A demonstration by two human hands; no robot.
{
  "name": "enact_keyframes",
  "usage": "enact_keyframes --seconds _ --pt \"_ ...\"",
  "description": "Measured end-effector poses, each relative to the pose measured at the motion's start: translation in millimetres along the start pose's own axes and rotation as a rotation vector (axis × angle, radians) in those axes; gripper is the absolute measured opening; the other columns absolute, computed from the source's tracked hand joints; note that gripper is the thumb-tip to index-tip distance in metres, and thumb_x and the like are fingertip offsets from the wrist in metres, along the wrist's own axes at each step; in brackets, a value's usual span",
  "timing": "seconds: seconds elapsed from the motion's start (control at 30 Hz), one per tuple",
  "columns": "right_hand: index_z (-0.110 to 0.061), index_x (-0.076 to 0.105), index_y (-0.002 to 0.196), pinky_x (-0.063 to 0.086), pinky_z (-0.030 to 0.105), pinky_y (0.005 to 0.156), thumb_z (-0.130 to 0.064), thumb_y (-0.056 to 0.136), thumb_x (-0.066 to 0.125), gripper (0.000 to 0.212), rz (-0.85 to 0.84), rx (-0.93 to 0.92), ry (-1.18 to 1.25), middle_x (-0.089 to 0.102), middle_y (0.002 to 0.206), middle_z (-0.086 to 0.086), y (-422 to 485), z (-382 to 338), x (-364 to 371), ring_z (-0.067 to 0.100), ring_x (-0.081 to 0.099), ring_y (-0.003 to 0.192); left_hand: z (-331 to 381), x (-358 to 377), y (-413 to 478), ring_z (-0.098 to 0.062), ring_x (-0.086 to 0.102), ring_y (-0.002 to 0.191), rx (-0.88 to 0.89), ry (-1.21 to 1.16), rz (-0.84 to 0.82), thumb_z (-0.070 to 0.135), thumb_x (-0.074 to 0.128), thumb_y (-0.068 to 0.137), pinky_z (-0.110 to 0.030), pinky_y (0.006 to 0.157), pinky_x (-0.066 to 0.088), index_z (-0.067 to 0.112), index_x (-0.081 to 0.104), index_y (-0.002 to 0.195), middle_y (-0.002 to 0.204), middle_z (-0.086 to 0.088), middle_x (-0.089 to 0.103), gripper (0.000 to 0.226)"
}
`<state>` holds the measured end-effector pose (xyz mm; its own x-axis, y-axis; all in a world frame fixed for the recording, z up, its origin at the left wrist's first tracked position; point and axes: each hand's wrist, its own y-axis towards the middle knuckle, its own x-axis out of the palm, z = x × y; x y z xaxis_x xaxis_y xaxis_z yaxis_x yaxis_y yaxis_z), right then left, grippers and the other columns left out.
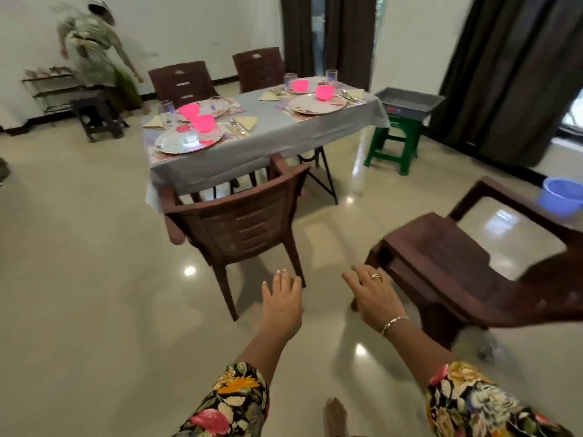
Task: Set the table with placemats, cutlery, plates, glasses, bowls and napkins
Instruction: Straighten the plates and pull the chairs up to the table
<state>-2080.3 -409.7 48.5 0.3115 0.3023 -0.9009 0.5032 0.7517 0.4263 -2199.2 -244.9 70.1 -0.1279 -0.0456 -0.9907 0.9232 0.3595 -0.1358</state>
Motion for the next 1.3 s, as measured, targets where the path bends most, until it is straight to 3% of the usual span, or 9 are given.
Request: enact_keyframes --seconds 0.17,0.37,0.5,0.57,0.73,0.87,1.0,1.17,1.3 --pt "-0.016 0.053 0.101 0.051 0.033 0.074 -0.008 0.063 0.041 0.041 0.023 0.099 -0.065 0.061 0.099 0.009 -75 43 -46 0.028 0.062 0.082 67 -3 -21 -0.029 0.008 0.144 0.167 0.005 0.001 0.034 0.043 0.097 -0.048 0.115 0.01 0.015 0.015 0.147 0.155 -0.012 0.014 0.061" --pt "-0.015 0.052 0.103 0.041 0.036 0.08 -0.006 0.059 0.058 0.045 0.12 0.169 -0.168 0.061 0.099 0.011 -145 114 -92 0.03 0.06 0.085 184 -19 -21 -0.028 0.025 0.138 0.336 -0.051 0.106 0.034 0.047 0.095 -0.042 0.115 0.019 0.012 0.027 0.144 0.148 -0.012 0.029 0.057" --pt "-0.015 0.05 0.107 0.035 0.036 0.087 -0.009 0.062 0.065 0.048 0.15 0.184 -0.209 0.061 0.105 0.012 -190 174 -123 0.027 0.051 0.096 277 -29 -20 -0.027 0.066 0.09 0.444 -0.128 0.265 0.036 0.089 0.052 -0.04 0.075 0.056 0.009 0.067 0.103 0.101 -0.01 0.066 0.063" --pt "-0.017 0.051 0.107 0.036 0.035 0.086 -0.016 0.068 0.063 0.041 0.161 0.186 -0.213 0.061 0.105 0.009 -213 209 -145 0.027 0.053 0.095 328 -38 -28 -0.023 0.067 0.085 0.459 -0.2 0.312 0.037 0.087 0.052 -0.035 0.07 0.055 0.012 0.067 0.099 0.095 -0.007 0.067 0.057" --pt "-0.019 0.053 0.104 0.036 0.03 0.081 -0.023 0.077 0.052 0.028 0.26 0.216 -0.229 0.062 0.098 0.005 -266 295 -203 0.023 0.056 0.09 447 -64 -45 -0.025 0.057 0.11 0.508 -0.435 0.424 0.041 0.052 0.088 -0.036 0.09 0.047 0.011 0.056 0.118 0.117 -0.009 0.06 0.042" --pt "-0.021 0.049 0.109 0.035 0.03 0.081 -0.006 0.067 0.066 0.048 0.204 0.264 -0.229 0.063 0.099 0.004 -304 356 -222 0.025 0.061 0.088 516 -76 -49 -0.024 0.061 0.098 0.526 -0.493 0.442 0.051 0.029 0.085 -0.037 0.081 0.051 0.008 0.06 0.112 0.106 -0.009 0.063 0.06" --pt "-0.022 0.046 0.109 0.047 0.028 0.073 -0.003 0.064 0.044 0.049 0.156 0.294 -0.247 0.061 0.094 0.001 -318 403 -229 0.023 0.062 0.082 567 -83 -33 -0.026 0.06 0.097 0.553 -0.361 0.395 0.051 0.047 0.087 -0.039 0.083 0.049 0.009 0.058 0.113 0.104 -0.008 0.062 0.05" --pt "-0.02 0.047 0.106 0.051 0.029 0.069 0.005 0.06 0.056 0.052 0.114 0.248 -0.21 0.062 0.089 0.004 -322 462 -215 0.025 0.064 0.077 617 -80 0 -0.018 0.063 0.07 0.479 -0.204 0.373 0.055 0.078 0.061 -0.032 0.059 0.051 0.016 0.063 0.088 0.077 -0.001 0.063 0.05" --pt "-0.019 0.047 0.106 0.052 0.03 0.069 -0.001 0.064 0.034 0.047 0.058 0.189 -0.199 0.063 0.09 0.005 -314 509 -193 0.026 0.064 0.078 651 -78 21 -0.025 0.061 0.087 0.422 -0.211 0.337 0.048 0.072 0.073 -0.037 0.072 0.048 0.011 0.058 0.101 0.093 -0.008 0.062 0.048"
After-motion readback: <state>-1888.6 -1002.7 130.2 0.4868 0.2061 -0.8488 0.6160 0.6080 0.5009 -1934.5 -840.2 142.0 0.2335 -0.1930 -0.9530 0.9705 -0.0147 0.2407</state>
